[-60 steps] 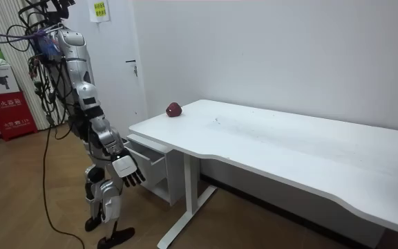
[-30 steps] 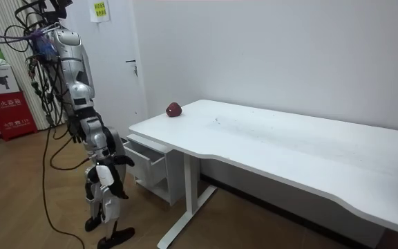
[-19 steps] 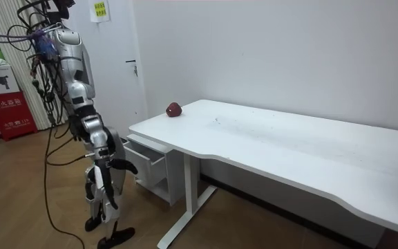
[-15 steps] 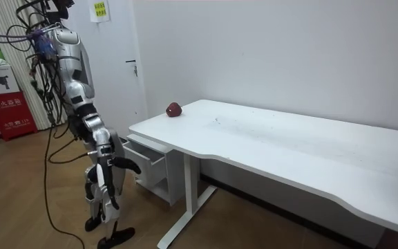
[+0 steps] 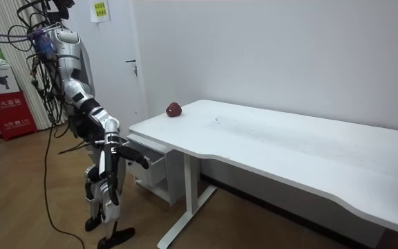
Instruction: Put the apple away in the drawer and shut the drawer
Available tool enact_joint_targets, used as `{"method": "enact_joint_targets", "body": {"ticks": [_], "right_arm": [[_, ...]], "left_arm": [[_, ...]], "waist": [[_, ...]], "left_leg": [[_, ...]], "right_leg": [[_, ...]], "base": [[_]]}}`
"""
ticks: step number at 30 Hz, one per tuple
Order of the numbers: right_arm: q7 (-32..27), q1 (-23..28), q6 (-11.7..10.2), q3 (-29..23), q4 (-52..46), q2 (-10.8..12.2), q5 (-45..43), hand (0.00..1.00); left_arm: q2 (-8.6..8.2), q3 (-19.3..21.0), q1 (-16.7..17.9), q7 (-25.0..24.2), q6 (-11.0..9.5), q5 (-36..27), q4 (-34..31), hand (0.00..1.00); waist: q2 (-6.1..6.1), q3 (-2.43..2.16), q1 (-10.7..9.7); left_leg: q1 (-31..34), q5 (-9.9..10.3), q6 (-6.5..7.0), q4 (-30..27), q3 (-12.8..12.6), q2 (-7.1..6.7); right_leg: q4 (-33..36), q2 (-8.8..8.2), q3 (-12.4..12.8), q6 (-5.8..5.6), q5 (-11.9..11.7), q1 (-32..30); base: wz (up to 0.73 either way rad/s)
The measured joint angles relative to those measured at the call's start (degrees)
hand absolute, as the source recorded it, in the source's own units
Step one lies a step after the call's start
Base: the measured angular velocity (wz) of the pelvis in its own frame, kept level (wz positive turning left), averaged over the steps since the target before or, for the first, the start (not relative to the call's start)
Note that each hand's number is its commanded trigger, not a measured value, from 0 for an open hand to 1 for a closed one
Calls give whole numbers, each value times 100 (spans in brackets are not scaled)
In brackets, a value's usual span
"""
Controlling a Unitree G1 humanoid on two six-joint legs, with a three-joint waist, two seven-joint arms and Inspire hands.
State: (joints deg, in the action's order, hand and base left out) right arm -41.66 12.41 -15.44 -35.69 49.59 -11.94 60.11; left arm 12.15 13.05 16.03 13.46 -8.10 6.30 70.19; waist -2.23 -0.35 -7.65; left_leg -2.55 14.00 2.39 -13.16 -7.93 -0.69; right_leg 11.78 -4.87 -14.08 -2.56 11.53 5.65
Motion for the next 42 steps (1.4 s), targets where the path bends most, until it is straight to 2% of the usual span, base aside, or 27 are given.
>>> {"method": "enact_joint_targets", "body": {"ticks": [3,11,17,22,24,26,30,36,42], "right_arm": [[-334,6,-130,87,-523,-31,-346,0],[-1145,-114,-527,122,-1372,-193,-2457,0],[-1696,-104,-700,319,-1911,-210,-2839,0],[-1890,-94,-768,445,-2155,-269,-3236,0],[-1909,-92,-839,577,-2165,-305,-3514,0],[-1896,-35,-888,639,-2353,-302,-3867,0],[-1873,-1,-1012,763,-2793,-307,-4177,0],[-1828,-20,-1020,1082,-3533,-310,-4640,0],[-1324,-2,-1019,1394,-4051,-317,-5012,0]], "left_arm": [[0,-4,-10,-21,-22,2,11,0],[-1,-54,-54,-47,-83,6,-66,0],[5,-225,-51,-54,-127,6,-176,0],[16,-326,-80,-72,-145,11,-206,0],[24,-394,-80,-73,-153,12,-206,0],[25,-486,-78,-94,-212,5,-204,0],[27,-538,-80,-121,-270,6,-207,0],[16,-697,-123,-169,-289,27,-52,0],[15,-767,-144,-298,-287,16,-86,0]], "waist": [[22,3,35],[37,6,33],[23,12,78],[-17,11,200],[-39,16,232],[-49,40,284],[-37,47,309],[39,51,363],[126,48,441]], "left_leg": [[10,-19,9,52,-27,4],[97,-27,11,57,-82,-3],[116,-82,11,175,-132,-7],[107,-94,9,164,-151,-13],[83,-94,9,161,-154,-14],[36,-93,9,156,-154,-15],[38,-92,7,167,-144,-8],[28,-94,6,201,-149,-10],[31,-94,6,175,-156,-9]], "right_leg": [[35,-9,37,-1,1,-83],[40,-4,79,-1,1,-171],[95,-11,150,-21,15,-306],[105,-3,224,-21,15,-345],[87,2,269,-21,15,-314],[79,3,288,-22,15,-270],[77,8,287,-22,15,-271],[85,10,289,-20,14,-269],[83,9,256,-19,13,-263]], "base": [[-8],[0],[-4],[-6],[-2],[0],[0],[0],[1]]}}
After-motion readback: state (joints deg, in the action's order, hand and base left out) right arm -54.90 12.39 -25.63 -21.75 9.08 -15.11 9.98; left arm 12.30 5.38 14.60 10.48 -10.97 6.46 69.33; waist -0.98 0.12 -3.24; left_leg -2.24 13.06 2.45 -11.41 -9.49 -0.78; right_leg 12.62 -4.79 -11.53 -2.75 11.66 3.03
